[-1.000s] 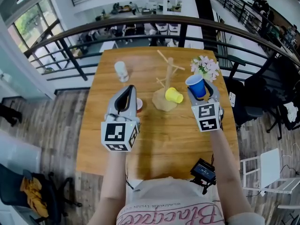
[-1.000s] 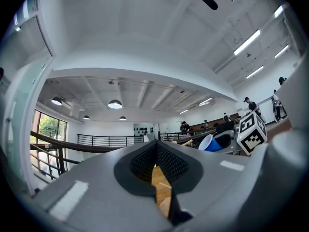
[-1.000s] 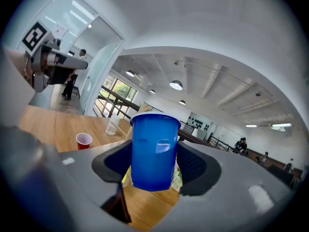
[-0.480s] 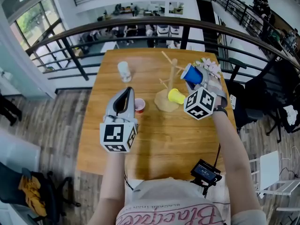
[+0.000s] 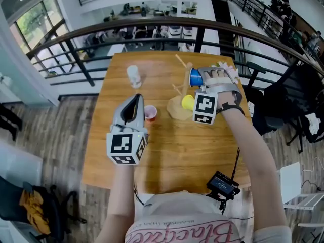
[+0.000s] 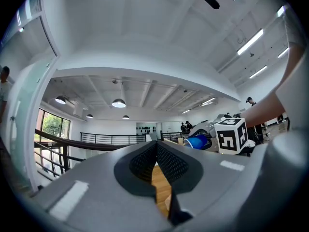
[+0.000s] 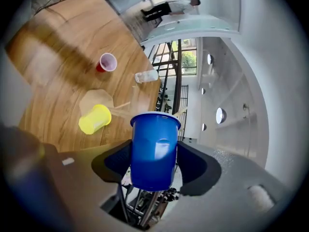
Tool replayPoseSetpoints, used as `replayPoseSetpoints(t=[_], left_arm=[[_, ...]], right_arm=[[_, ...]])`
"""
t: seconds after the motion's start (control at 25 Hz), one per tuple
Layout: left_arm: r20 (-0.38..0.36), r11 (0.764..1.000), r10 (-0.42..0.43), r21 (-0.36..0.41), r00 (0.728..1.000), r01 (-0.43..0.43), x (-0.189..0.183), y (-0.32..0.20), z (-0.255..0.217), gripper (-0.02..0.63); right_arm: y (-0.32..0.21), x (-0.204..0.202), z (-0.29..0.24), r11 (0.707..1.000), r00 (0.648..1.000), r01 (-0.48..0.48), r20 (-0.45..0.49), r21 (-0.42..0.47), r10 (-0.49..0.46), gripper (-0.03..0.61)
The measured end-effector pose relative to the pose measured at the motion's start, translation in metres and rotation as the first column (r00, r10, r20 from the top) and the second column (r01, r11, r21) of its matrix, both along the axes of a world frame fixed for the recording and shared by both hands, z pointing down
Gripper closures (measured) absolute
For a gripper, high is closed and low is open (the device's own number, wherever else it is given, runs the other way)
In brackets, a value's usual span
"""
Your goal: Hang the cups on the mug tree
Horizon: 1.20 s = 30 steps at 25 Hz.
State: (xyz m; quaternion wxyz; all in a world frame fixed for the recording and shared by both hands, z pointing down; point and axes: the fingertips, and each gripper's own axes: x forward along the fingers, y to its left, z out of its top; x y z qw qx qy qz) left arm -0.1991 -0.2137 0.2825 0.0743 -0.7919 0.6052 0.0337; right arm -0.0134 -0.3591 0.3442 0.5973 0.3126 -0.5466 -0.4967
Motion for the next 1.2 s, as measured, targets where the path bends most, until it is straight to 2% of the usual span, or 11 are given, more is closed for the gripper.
replayPoseSetpoints(t=[0.12,0.2,0.4,0.52,0.6,0.68,0.8,0.88,0.96,1.08,1.2], left_arm=[[-0.003,1.0,-0.001,-0.004,1.0,0.001,-0.001,0.0,0.003,0.597],[-0.006,1.0,-0.004,-0.006,1.0,0.003,-0.003,0.0,0.004,0.597],[-0.01,1.0,-0.004,-0.007,1.0,0.004,-0.005,0.001,0.004,0.598],[-0.005,1.0,-0.003,-0.002,1.0,0.003,-0.004,0.001,0.003,0.598],[0.0,1.0,-0.003,-0.001,1.0,0.003,-0.003,0.001,0.002,0.597],[0.002,1.0,0.0,-0.001,1.0,0.0,-0.001,0.002,0.002,0.598],[0.005,1.0,0.006,0.003,1.0,-0.006,0.001,0.002,-0.001,0.597],[0.01,1.0,0.009,0.008,1.0,-0.009,0.003,0.003,-0.004,0.598],[0.014,1.0,0.011,0.011,1.0,-0.011,0.005,0.003,-0.005,0.598],[0.015,1.0,0.009,0.016,1.0,-0.009,0.006,0.004,-0.006,0.597],[0.016,1.0,0.011,0.018,1.0,-0.011,0.008,0.005,-0.006,0.597]], right_arm=[[-0.003,0.0,0.003,1.0,0.99,-0.003,-0.144,0.028,0.007,0.291],[-0.002,-0.001,0.006,0.999,0.98,0.002,-0.2,0.036,0.006,0.288],[0.0,-0.004,0.009,0.999,0.978,0.004,-0.208,0.038,0.004,0.284],[0.004,-0.007,0.006,1.0,0.993,0.002,-0.117,0.032,0.002,0.279],[0.009,-0.01,0.004,1.0,1.0,-0.005,-0.022,0.021,0.005,0.248],[0.015,-0.011,0.0,1.0,0.997,-0.007,0.075,0.015,0.006,0.221],[0.025,-0.014,-0.011,1.0,0.977,-0.004,0.213,0.024,-0.001,0.215],[0.032,-0.014,-0.02,0.999,0.95,-0.001,0.313,0.033,-0.01,0.216],[0.04,-0.013,-0.029,1.0,0.901,0.0,0.435,0.027,-0.011,0.225],[0.054,-0.006,-0.044,1.0,0.793,-0.005,0.609,0.013,-0.004,0.241],[0.069,0.002,-0.058,1.0,0.691,-0.008,0.723,0.011,-0.003,0.28]])
